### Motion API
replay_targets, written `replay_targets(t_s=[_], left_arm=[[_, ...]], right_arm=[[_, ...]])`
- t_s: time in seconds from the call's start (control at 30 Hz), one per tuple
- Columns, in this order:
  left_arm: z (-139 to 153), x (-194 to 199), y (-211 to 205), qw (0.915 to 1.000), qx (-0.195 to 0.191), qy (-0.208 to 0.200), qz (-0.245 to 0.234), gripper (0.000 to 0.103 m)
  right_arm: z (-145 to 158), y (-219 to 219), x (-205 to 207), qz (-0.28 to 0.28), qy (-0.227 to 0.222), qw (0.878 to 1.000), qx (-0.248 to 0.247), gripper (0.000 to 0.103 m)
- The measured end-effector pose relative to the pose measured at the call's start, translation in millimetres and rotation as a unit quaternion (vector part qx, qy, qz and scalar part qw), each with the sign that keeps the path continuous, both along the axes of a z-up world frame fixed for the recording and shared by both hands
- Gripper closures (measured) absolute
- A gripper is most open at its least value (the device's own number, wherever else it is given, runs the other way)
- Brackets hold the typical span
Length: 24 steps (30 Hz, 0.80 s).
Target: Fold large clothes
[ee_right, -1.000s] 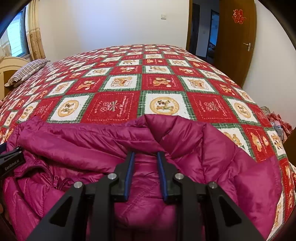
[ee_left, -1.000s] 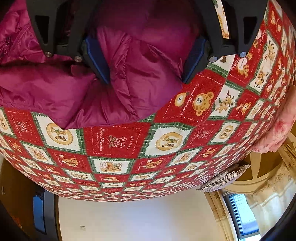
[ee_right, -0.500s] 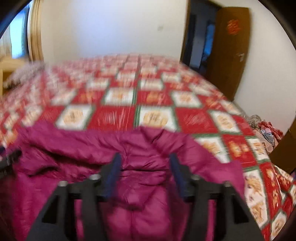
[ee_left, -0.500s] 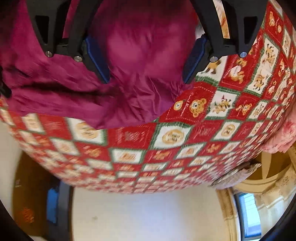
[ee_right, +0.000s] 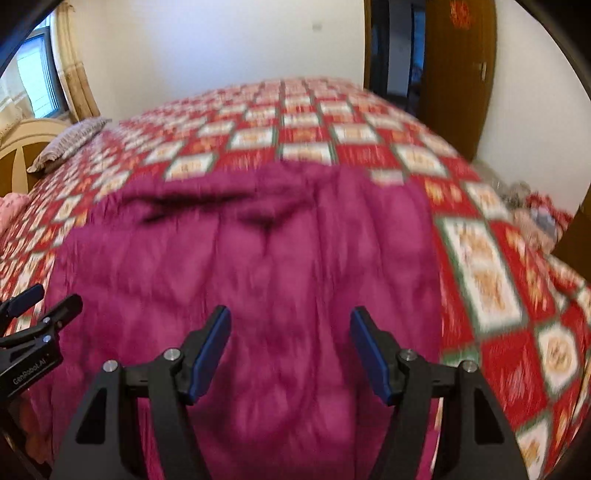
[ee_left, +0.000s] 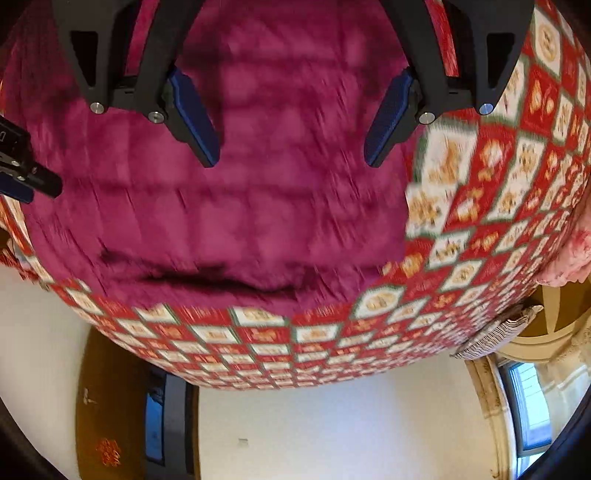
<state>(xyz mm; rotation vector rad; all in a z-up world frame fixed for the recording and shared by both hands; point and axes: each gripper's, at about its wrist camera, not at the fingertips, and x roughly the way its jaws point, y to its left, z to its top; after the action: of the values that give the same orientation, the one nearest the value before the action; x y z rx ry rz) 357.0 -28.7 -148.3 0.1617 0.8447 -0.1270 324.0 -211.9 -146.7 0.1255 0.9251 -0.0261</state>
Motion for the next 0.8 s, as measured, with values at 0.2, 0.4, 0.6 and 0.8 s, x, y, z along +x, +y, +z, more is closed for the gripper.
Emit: replay_targets(t_s=[0.2, 0.4, 0.6, 0.8], left_arm=[[-25.6, -52.1, 3.4, 0.9992, 0.023, 0.03, -0.012, 0.022], [-34.5, -108.0, 22.6, 0.9997, -0.001, 0.025, -0.008, 0.022], [-35.4, -158.0, 48.0, 0.9996, -0.023, 0.014, -0.004, 0.022], [-43.3, -199.0, 70.8, 0.9997, -0.021, 0.008, 0.002, 0.022]], right_arm=[[-17.1, -10.9, -63.7, 0.004, 0.046, 0.999, 0.01, 0.034], [-24.0, -10.3, -136.2, 0.012, 0.039, 0.999, -0.025, 0.032], [-30.8, -10.6, -194.7, 0.005, 0.023, 0.999, -0.037, 0.029], [-42.5, -21.8, -230.8, -0.007, 0.037, 0.999, -0.015, 0.029]])
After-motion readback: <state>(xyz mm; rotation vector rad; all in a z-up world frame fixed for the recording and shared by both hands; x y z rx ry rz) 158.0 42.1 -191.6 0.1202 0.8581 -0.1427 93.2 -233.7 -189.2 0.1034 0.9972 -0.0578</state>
